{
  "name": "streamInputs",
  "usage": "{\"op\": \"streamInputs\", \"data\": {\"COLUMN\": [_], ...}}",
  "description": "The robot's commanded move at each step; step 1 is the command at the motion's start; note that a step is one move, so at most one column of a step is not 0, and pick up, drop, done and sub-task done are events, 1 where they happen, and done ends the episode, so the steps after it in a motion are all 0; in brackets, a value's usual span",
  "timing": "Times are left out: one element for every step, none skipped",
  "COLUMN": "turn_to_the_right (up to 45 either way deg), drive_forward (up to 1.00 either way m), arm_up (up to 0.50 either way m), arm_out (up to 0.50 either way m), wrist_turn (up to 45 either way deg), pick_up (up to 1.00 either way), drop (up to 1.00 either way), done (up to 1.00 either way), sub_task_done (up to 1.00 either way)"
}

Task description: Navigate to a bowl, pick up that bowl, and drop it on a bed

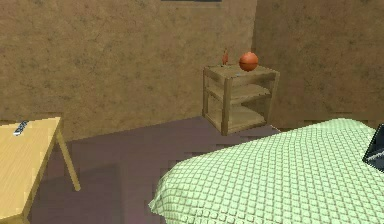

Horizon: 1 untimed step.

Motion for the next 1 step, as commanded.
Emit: {"op": "streamInputs", "data": {"turn_to_the_right": [0.0], "drive_forward": [0.0], "arm_up": [-0.32], "arm_out": [0.0], "wrist_turn": [0.0], "pick_up": [0.0], "drop": [0.0], "done": [0.0], "sub_task_done": [0.0]}}
